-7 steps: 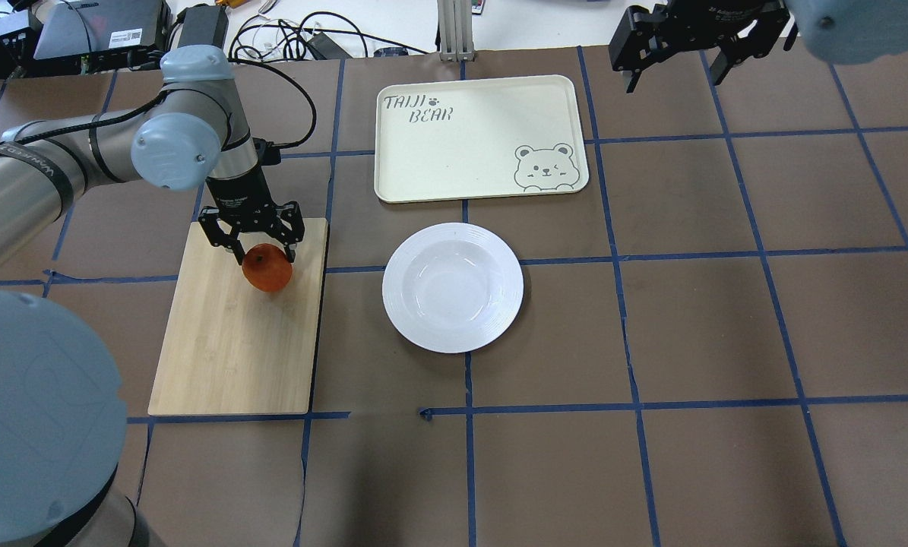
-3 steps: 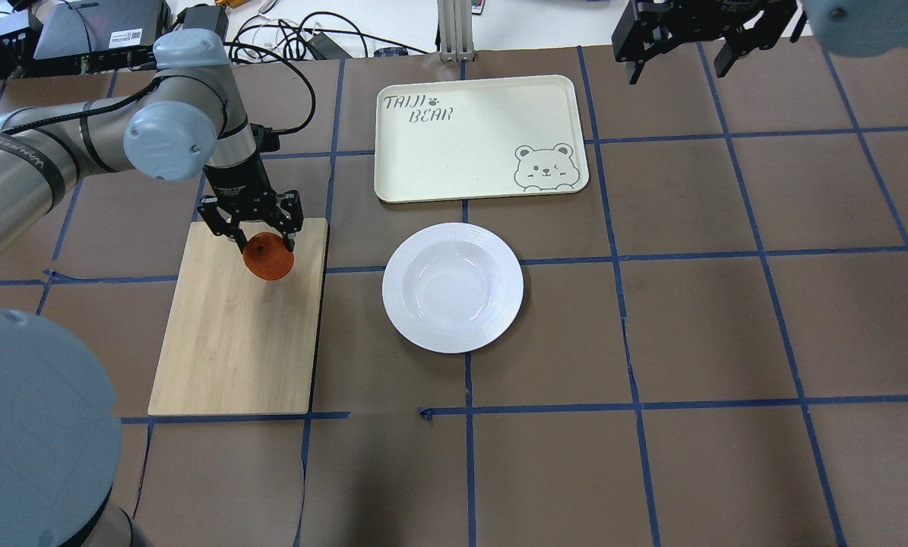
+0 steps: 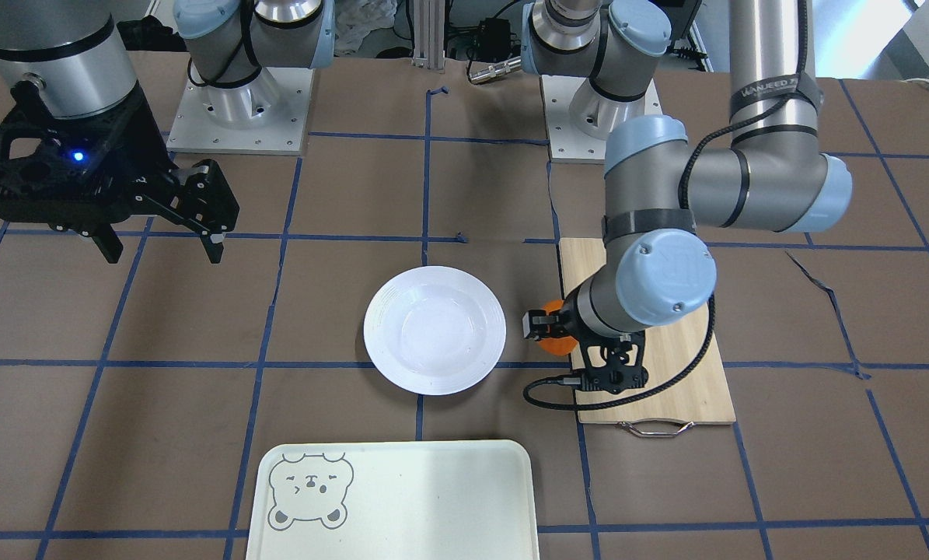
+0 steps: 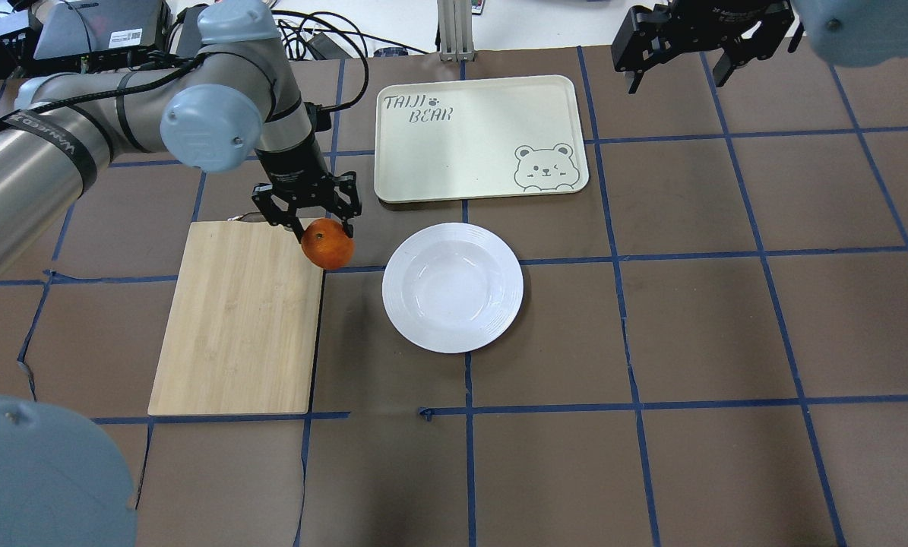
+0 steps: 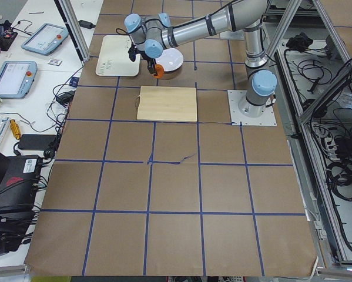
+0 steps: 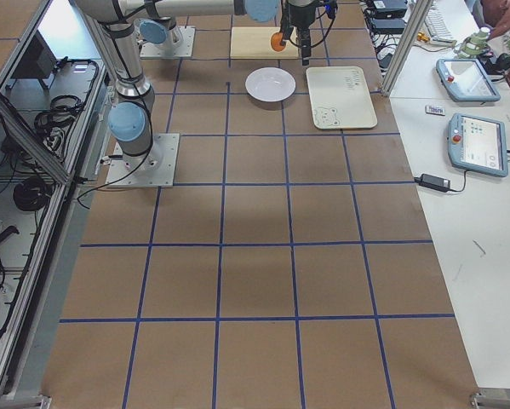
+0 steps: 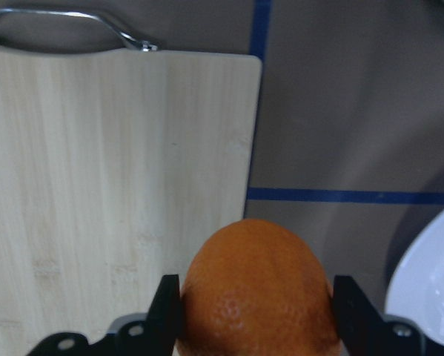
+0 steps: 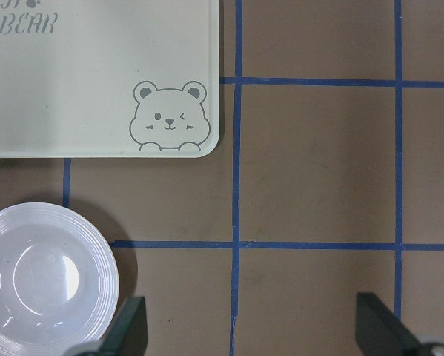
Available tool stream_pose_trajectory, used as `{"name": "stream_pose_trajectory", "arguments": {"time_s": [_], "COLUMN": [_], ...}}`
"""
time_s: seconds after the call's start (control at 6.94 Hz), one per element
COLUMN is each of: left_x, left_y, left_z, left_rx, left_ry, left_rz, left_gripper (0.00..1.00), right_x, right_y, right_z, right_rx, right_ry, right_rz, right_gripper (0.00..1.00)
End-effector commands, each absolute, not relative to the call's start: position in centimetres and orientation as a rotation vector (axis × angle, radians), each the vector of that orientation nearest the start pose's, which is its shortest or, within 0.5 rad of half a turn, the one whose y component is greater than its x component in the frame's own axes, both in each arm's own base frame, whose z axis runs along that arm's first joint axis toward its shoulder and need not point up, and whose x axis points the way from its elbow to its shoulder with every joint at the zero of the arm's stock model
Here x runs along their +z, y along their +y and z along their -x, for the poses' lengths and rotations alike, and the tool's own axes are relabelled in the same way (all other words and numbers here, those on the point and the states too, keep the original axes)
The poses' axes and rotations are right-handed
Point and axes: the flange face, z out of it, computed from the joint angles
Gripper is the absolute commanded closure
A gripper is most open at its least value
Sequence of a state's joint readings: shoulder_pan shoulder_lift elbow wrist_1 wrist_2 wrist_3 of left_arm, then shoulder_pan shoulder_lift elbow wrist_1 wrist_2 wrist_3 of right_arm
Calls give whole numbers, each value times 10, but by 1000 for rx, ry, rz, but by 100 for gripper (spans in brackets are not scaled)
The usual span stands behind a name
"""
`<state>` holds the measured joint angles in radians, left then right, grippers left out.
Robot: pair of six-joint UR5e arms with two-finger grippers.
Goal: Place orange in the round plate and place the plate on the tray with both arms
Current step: 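Carry the orange with the left gripper and release it onto the white plate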
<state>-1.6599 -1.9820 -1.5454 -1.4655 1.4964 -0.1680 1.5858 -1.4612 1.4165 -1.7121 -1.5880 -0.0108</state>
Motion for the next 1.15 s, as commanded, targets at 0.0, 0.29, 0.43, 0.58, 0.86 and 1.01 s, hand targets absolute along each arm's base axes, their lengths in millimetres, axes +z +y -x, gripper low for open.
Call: {"name": "stream_pose_trajectory", "arguments": {"time_s": [0.0, 0.29, 0.43, 0.58, 0.86, 1.01], "left_x": [266, 237, 233, 218, 226, 252], "left_y": [-568, -570, -565, -564, -562, -564], "left_z": [276, 298, 309, 310, 314, 308], "left_rx": [443, 450, 459, 499, 477, 430], "left_ry": [3204, 3218, 3214, 3189, 3185, 3197], "left_rz": [287, 310, 263, 266, 255, 295], "left_gripper": [100, 100, 100, 22, 0, 0], "right_x": [532, 525, 518, 514, 488, 474], "right_y": [-546, -537, -537, -547, -567, -579], "right_z": [-140, -138, -136, -138, -129, -131], "right_rx": [-307, -139, -108, -139, -100, -68], "right_ry": [3145, 3162, 3187, 3166, 3161, 3164], "right_rz": [43, -1, 19, 15, -20, -15], "right_gripper": [0, 0, 0, 0, 0, 0]}}
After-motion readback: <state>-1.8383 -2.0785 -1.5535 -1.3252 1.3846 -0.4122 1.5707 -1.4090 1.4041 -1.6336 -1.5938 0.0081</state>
